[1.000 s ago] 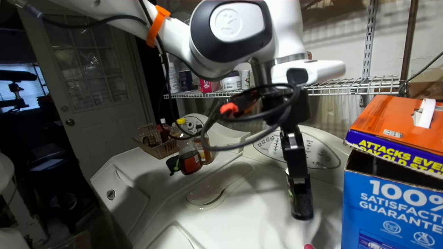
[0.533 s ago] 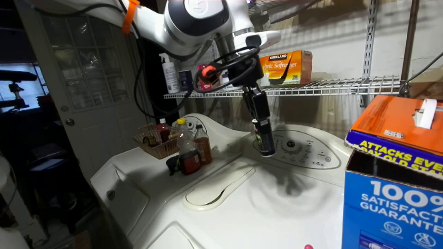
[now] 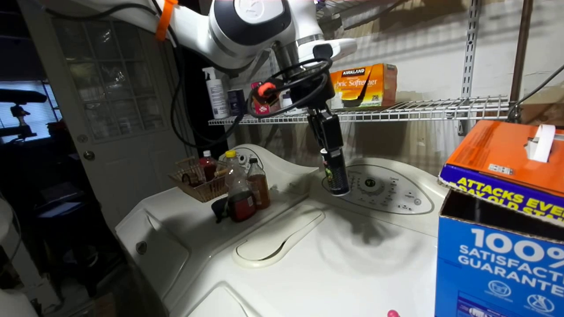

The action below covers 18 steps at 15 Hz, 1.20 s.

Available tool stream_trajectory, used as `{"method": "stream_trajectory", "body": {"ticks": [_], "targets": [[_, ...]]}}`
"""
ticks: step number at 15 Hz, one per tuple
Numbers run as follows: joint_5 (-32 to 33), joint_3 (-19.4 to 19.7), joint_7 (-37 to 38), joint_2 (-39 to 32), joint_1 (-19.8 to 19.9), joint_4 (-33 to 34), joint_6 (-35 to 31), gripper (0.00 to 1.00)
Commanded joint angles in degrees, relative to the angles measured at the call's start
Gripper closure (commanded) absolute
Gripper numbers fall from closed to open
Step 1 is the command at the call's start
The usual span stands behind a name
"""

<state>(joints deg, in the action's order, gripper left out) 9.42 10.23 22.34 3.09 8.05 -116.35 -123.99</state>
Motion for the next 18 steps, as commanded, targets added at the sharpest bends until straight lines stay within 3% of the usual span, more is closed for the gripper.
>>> {"method": "stream_trajectory", "body": {"ticks": [1,7,15,17,18], "targets": [[-8.4,-1.1,-6.8,-6.5,-0.5,9.7,-0.5,0.8],[-18.1,-2.2,-21.4,-19.7,1.3,28.4,3.5,0.8],[-18.0,-4.6,-30.3,-31.1,4.4,50.5,10.7,0.8],[-17.5,-5.2,-31.9,-33.3,4.6,56.0,9.6,0.8],[-17.2,-3.9,-29.5,-29.0,3.2,47.2,7.5,0.55]]}}
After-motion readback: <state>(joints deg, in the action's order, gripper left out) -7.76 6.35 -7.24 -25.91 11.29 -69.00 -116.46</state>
